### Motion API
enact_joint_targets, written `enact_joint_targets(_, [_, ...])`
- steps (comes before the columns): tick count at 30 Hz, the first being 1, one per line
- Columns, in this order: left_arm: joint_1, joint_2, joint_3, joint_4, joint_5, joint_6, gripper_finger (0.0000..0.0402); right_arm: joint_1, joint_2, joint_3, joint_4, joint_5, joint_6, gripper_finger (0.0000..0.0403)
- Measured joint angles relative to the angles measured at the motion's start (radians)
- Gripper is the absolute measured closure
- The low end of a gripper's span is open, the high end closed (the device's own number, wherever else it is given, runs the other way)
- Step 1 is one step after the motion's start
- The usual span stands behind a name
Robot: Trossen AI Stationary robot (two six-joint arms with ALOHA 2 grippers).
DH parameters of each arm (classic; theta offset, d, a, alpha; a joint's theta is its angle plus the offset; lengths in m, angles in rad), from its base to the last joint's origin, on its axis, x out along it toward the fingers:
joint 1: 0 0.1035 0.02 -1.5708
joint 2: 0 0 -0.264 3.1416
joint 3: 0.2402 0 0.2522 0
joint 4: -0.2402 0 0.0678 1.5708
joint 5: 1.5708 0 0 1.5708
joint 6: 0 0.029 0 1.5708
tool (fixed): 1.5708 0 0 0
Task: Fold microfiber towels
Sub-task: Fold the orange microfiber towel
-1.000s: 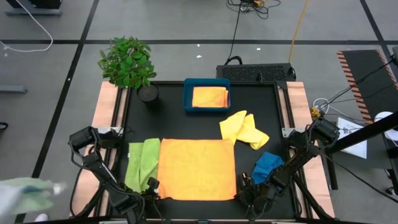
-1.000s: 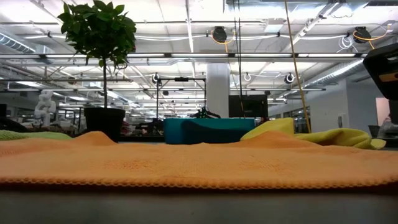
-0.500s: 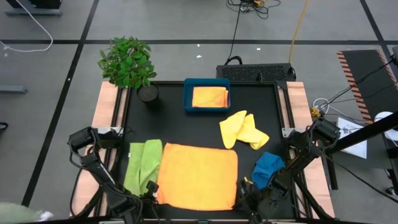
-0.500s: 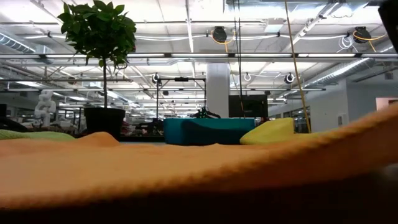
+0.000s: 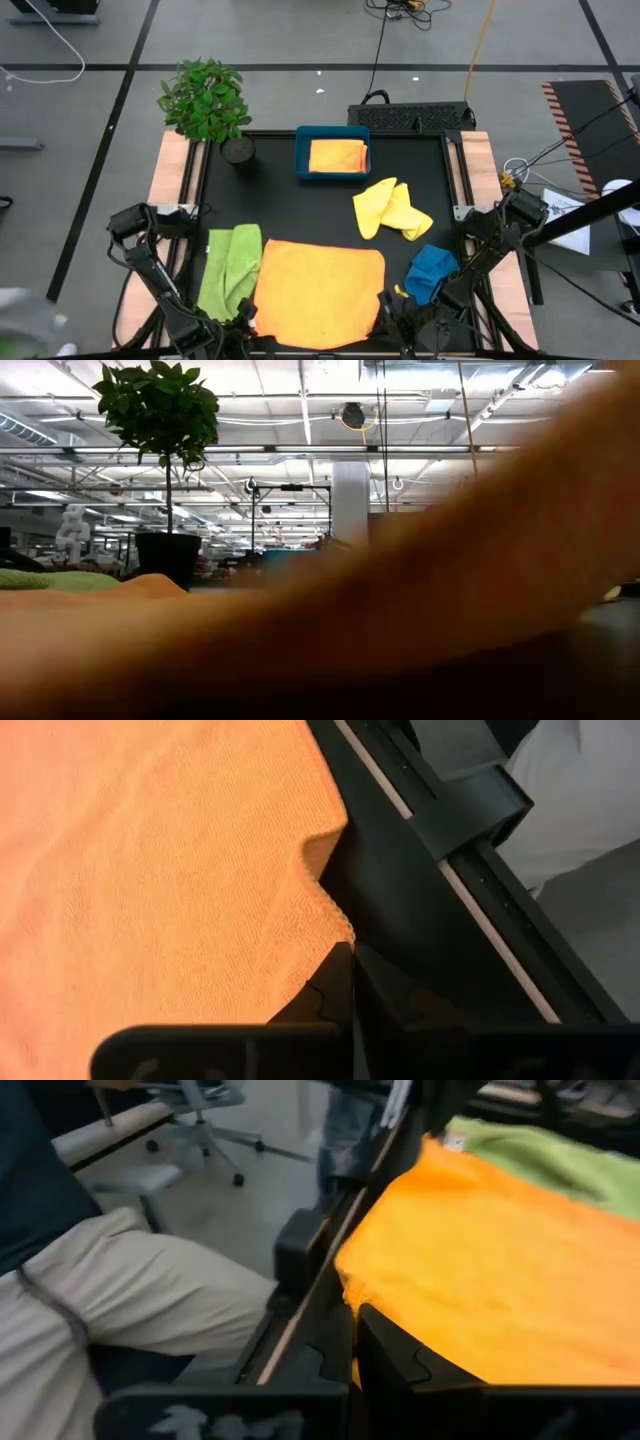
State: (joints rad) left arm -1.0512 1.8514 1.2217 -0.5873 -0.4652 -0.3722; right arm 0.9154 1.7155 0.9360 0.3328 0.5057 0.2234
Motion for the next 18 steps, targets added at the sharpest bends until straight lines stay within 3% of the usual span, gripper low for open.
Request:
enact_joint_targets(3, [-0.017,-0.02,-0.007,-0.025,-0.018,0.044,0.0397,0.003,-0.027,0.0,-0.039,0.081,-0.005,0.0403])
enact_joint_targets(9, [-0.065,-0.174,-0.119,0.016,-0.158,-0.002,0.0398,0.002,-0.073,0.0,-0.151,0.245,0.001,0.0403])
enact_joint_targets(12, [-0.078,-0.257,-0.207,0.045,-0.218,-0.055,0.0399,-0.008,-0.078,0.0,-0.198,0.259,0.029,0.0403])
enact_joint_targets(18, [-0.044,-0.354,-0.406,0.277,-0.214,-0.072,0.0398,-0.018,-0.077,0.0,-0.301,0.255,0.169,0.0403])
